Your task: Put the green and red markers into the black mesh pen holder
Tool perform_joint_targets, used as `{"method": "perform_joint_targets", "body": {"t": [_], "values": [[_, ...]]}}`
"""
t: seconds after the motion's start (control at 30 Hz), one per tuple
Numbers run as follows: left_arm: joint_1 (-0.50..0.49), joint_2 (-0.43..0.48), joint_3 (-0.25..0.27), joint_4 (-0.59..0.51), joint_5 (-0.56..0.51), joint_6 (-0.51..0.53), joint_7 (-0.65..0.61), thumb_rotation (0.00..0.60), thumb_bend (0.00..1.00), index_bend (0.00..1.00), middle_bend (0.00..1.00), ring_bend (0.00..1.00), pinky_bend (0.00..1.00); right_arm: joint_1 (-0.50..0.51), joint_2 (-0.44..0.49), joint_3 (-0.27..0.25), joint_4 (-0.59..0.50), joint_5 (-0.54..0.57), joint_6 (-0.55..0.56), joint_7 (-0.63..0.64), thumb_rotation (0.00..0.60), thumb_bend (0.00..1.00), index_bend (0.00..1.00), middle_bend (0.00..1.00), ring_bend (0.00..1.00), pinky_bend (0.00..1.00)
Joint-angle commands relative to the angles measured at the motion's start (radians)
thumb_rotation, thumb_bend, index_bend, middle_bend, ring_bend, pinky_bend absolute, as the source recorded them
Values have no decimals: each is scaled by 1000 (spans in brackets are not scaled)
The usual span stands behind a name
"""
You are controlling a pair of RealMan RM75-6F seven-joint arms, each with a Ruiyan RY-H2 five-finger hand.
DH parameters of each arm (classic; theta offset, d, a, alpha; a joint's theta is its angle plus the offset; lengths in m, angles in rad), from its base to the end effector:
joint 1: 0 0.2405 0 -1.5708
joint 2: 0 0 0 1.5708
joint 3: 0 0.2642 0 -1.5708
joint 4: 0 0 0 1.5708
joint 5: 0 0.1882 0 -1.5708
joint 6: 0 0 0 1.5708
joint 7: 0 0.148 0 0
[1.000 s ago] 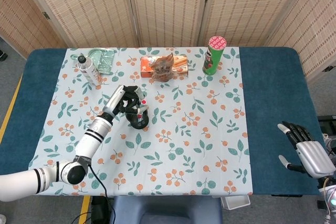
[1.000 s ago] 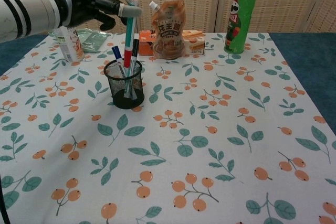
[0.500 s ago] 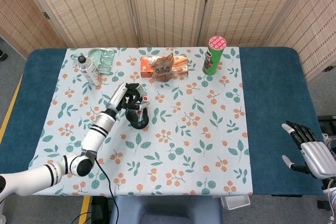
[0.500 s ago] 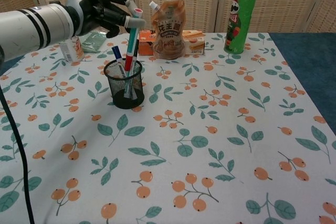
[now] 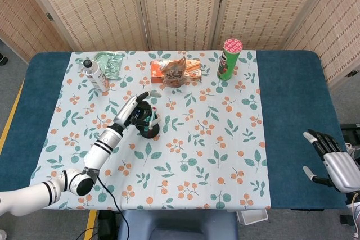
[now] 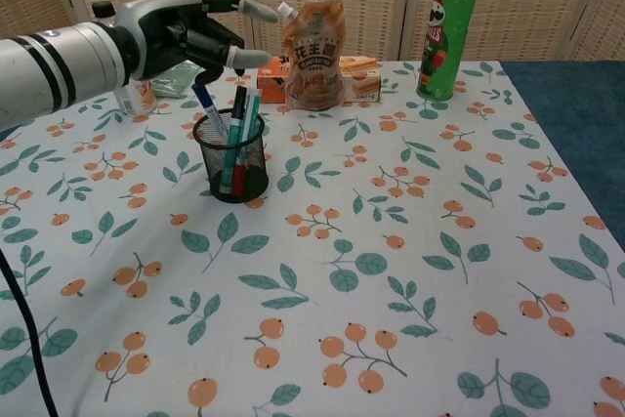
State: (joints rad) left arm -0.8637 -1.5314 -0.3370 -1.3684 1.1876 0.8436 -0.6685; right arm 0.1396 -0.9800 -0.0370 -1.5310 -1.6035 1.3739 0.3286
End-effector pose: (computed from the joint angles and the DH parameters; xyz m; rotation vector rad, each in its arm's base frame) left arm -0.0988 0.4033 0.0317 -1.4851 -1.7626 -1.5895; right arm -0.3241 -0.1838 0.2051 1.5329 -1.0793 0.9086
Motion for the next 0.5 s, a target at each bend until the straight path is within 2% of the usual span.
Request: {"method": "perform_joint_targets", "body": {"t": [0.03, 0.17, 0.27, 0.37, 0.5], "values": [[14, 29, 5, -25, 24, 6, -7, 600, 252, 236, 888, 583, 850, 0, 0, 0, 1, 0, 0, 0, 600, 346, 29, 0, 0, 0], [74, 132, 53, -91, 132, 88, 48, 600, 251, 215, 815, 544, 842, 1, 1, -3, 4, -4, -4, 5, 600, 346, 29, 0, 0, 0], [153, 245, 123, -139, 233, 195, 175, 600, 250, 172, 716, 469, 814, -4, 0, 0, 3, 0, 5, 1, 600, 346, 29, 0, 0, 0], [255, 342, 191, -170, 308, 340, 390, 600, 244, 121, 580, 351, 755, -11, -8, 12, 0, 25, 12, -35, 600, 346, 29, 0, 0, 0], [415, 338, 242, -131, 391, 623, 685, 600, 243, 99, 528, 306, 713, -22, -35, 45, -13, 94, 23, -140, 600, 346, 29, 0, 0, 0]]}}
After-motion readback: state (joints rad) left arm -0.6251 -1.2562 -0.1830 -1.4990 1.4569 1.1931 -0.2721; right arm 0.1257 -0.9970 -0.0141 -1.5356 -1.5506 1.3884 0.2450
